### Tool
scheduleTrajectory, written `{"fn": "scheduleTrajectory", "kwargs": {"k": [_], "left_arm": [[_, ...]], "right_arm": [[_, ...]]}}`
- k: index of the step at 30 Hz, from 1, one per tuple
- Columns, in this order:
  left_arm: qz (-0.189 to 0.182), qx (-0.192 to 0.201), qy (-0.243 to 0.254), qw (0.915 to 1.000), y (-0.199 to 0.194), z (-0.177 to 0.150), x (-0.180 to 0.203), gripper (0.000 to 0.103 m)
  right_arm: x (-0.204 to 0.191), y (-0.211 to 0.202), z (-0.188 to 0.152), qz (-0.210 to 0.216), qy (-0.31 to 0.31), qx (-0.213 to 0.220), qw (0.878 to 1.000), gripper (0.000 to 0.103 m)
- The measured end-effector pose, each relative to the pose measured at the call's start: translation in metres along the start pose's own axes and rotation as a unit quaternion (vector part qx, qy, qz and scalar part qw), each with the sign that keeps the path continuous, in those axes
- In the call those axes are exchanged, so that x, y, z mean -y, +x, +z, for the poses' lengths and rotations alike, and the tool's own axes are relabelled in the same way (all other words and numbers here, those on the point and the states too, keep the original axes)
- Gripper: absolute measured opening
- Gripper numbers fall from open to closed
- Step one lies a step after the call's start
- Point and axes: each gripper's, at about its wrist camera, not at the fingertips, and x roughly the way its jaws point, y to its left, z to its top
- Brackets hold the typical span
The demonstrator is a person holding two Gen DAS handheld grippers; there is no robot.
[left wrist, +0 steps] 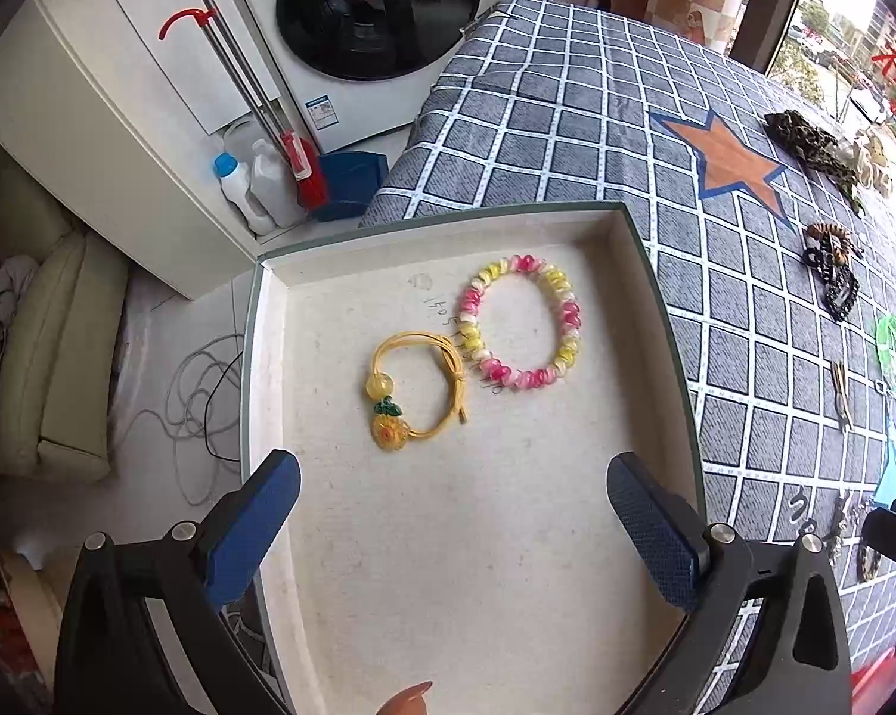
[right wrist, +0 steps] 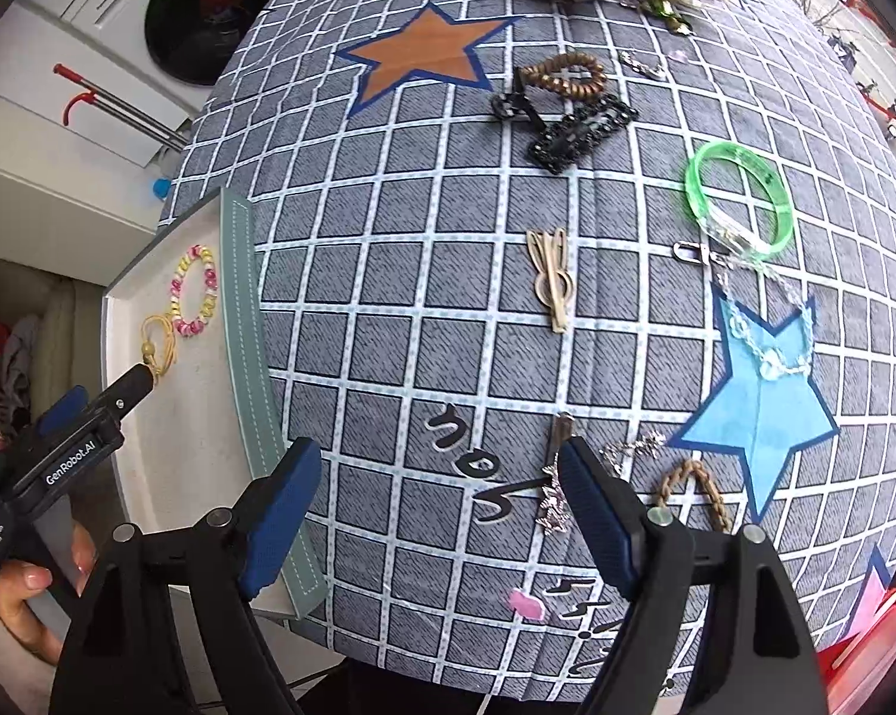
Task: Organize jewelry
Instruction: 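Move both open tools back over the jewelry on the table, then grasp the small black claw clip with the left tool while the right grasps the green bangle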
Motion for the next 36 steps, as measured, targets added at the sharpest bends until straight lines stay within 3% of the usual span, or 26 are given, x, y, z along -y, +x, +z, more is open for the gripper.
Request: {"fn": "scheduleTrajectory", "kwargs": {"k": [15, 21, 36], "left_arm": [[-0.028, 0.007, 0.108, 0.9937, -0.036, 0.019, 0.128, 0.103], [-0.050, 0.000, 0.100, 0.9937, -0.028, 0.043, 0.165, 0.103], [-0.095, -0.038, 0.039, 0.9940, 0.030, 0.102, 0.220, 0.103]], "right_arm": [[0.118, -0.022, -0.030, -0.040, 0.134, -0.003, 0.990, 0.084], [0.149, -0.029, -0.015, -0.044, 0.157, 0.011, 0.987, 0.084], [0.194, -0.017, 0.068, -0.052, 0.159, 0.038, 0.985, 0.084]]}}
